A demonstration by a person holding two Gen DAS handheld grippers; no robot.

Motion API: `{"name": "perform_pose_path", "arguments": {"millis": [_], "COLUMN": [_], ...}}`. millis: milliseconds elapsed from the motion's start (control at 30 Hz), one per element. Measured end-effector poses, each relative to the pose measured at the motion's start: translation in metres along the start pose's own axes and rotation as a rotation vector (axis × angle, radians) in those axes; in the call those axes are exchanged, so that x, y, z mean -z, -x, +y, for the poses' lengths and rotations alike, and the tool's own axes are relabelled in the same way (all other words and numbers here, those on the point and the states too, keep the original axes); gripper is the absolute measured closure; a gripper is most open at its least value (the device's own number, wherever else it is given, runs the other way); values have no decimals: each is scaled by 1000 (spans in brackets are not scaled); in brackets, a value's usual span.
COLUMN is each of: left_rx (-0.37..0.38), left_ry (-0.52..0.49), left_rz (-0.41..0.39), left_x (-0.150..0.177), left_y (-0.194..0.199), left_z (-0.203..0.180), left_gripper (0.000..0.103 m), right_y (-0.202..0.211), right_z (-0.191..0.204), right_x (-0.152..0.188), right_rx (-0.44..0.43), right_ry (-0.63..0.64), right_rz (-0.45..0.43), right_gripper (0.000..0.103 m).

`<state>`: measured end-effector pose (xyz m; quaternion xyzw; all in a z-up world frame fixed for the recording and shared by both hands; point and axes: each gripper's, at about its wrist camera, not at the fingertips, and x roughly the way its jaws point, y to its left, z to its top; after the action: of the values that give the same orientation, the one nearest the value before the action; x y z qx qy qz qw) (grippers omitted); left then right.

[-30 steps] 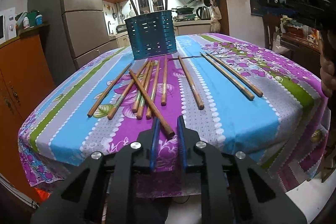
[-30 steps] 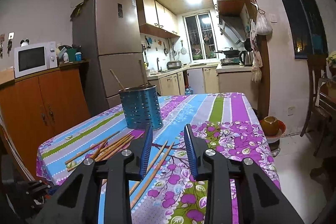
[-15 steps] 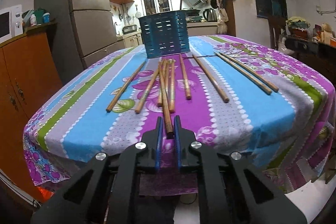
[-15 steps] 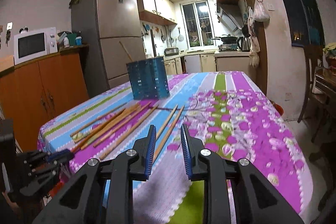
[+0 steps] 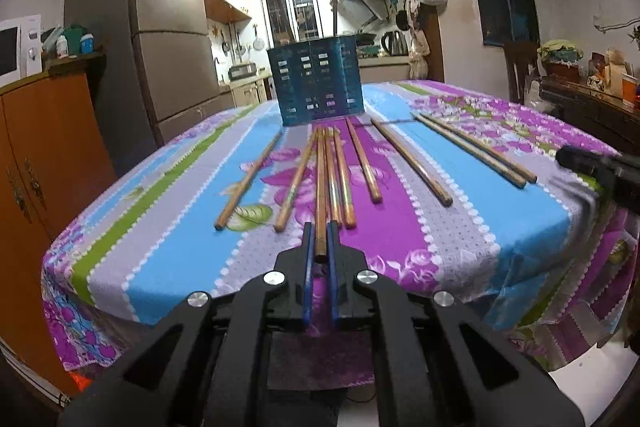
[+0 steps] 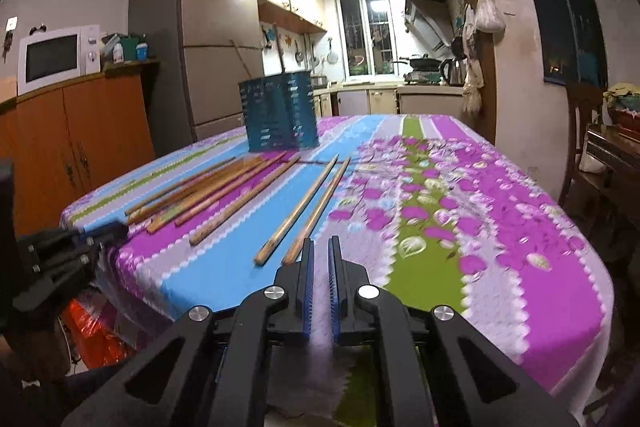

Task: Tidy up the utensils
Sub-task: 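Grasp one chopstick with each tool and lift them off the cloth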

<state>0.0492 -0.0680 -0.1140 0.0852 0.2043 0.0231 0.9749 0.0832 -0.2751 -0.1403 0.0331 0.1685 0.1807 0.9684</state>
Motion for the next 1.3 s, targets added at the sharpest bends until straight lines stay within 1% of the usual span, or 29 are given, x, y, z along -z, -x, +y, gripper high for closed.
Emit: {"name": "perform_pose_path", "arguments": {"millis": [100, 167, 267, 400, 567, 733, 800, 900, 1000, 1200, 1300], "left_rx": [2, 6, 15, 21, 27, 28, 26, 21, 18, 15, 18], "left_ry": [-13, -19, -21, -17, -17, -20, -24, -28, -25, -14, -9], "left_rz": [-27, -41, -49, -54, -62, -64, -72, -101, -131, -200, -241], "left_x": [-5, -7, -9, -11, -10, -7, -7, -13, -21, -45, -62], "left_y": [6, 9, 10, 10, 9, 7, 7, 11, 16, 28, 33], "left_z": [1, 0, 1, 4, 6, 7, 9, 12, 16, 24, 28], "left_gripper": [99, 99, 99, 99, 99, 99, 99, 99, 99, 99, 99], "right_y": [-3, -8, -16, -22, -25, -25, -23, -17, -5, 25, 40], "right_z": [9, 16, 21, 27, 29, 32, 32, 27, 25, 23, 23], "right_x": [1, 0, 0, 3, 2, 3, 4, 2, -8, -46, -73], "right_rx": [-12, -3, 7, 43, 71, 89, 107, 120, 129, 135, 131], "right_ry": [-1, 14, 14, 29, 20, 28, 19, 0, 7, 49, 91], "right_rz": [-7, 1, 28, 60, 60, 46, 32, 4, -36, -135, -193], "right_gripper": [94, 94, 94, 94, 89, 89, 95, 95, 95, 96, 96]}}
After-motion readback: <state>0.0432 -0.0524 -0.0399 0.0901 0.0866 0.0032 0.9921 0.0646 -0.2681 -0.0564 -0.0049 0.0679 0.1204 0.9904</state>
